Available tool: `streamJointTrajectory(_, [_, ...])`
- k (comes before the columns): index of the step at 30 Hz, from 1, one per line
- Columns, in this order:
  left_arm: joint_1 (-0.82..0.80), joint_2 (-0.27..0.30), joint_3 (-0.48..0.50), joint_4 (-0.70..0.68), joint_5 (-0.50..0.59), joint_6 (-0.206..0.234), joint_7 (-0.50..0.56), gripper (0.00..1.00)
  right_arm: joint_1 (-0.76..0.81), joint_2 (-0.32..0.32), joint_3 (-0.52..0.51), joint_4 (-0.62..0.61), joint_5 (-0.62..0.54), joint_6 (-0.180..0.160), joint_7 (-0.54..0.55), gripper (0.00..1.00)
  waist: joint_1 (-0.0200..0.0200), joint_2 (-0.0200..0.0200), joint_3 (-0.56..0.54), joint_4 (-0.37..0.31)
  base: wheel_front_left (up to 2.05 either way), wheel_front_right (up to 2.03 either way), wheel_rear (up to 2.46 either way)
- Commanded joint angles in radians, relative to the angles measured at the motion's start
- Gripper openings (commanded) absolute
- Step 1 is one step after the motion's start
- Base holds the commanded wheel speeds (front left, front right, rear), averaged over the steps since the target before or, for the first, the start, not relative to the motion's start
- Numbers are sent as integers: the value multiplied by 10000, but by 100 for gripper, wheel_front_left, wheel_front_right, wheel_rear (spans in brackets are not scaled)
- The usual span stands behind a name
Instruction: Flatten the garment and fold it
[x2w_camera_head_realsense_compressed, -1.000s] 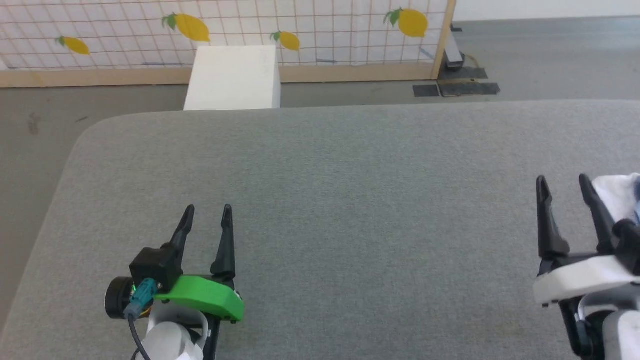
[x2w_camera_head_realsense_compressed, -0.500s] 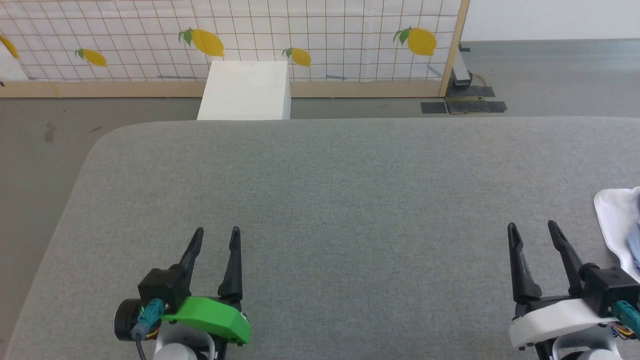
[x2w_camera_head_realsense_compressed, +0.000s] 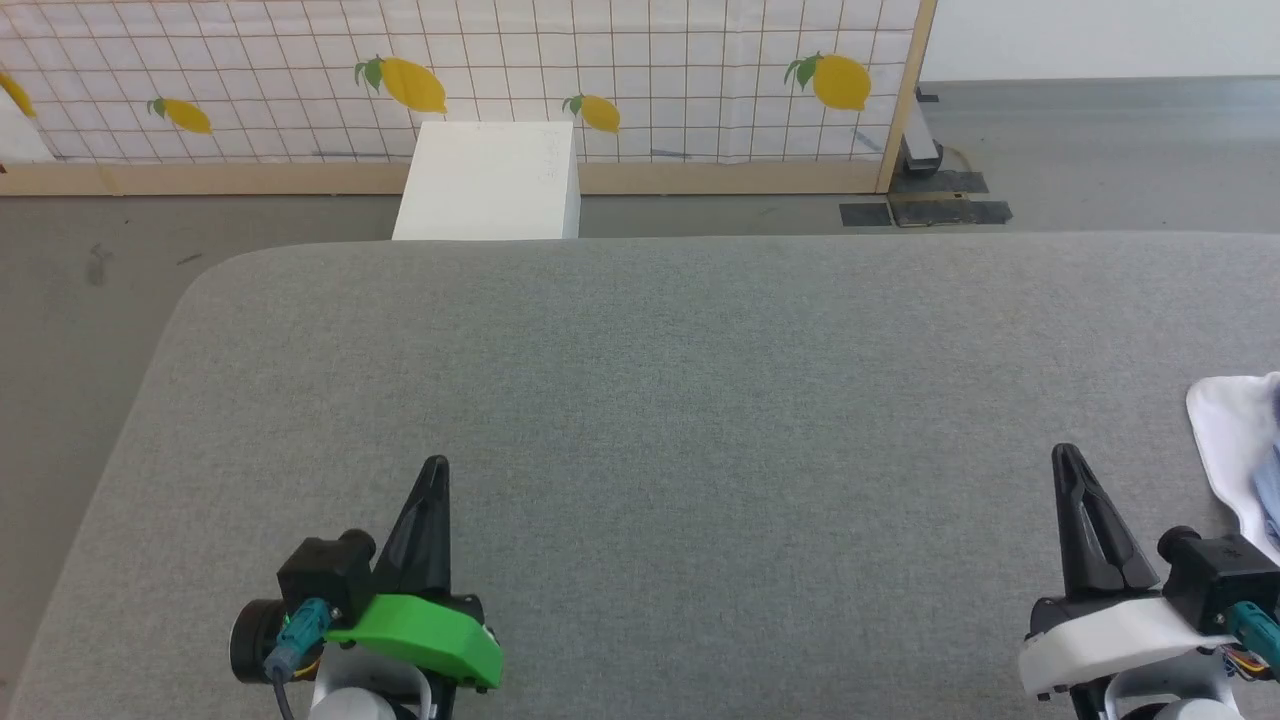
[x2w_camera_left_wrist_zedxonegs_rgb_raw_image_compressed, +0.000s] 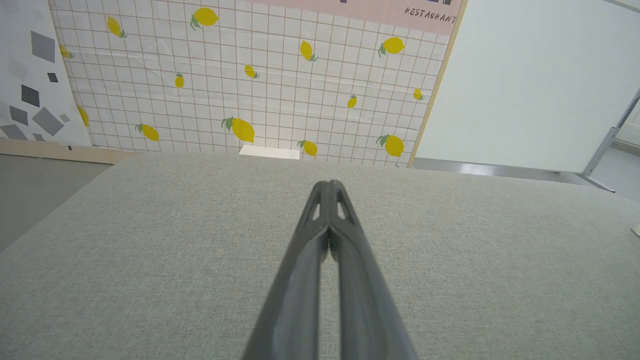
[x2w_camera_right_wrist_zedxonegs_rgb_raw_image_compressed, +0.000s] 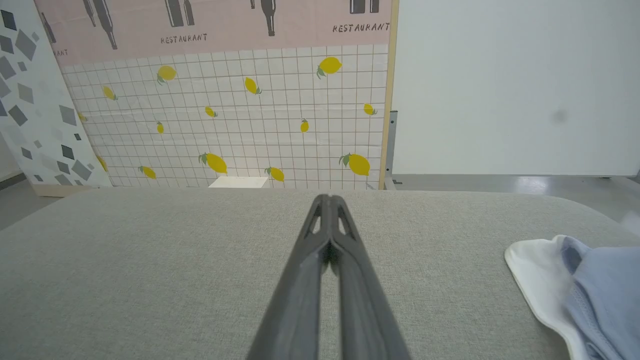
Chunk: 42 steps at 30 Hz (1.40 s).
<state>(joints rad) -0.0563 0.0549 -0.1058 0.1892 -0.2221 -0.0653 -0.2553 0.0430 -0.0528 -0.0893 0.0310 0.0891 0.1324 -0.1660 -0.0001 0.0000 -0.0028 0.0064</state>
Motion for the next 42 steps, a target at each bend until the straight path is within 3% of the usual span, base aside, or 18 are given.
streamJointTrajectory(1, [17, -1, 33, -51, 65, 20, 68, 0, -13, 1, 28, -10, -26, -1, 38, 0, 1, 0, 1, -1, 0, 0, 0])
streamJointTrajectory(42, [200, -17, 375, -666, 786, 232, 898, 0, -153, 9, 317, -110, -315, -6, 580, 0, 1, 0, 10, -22, 0, 0, 0])
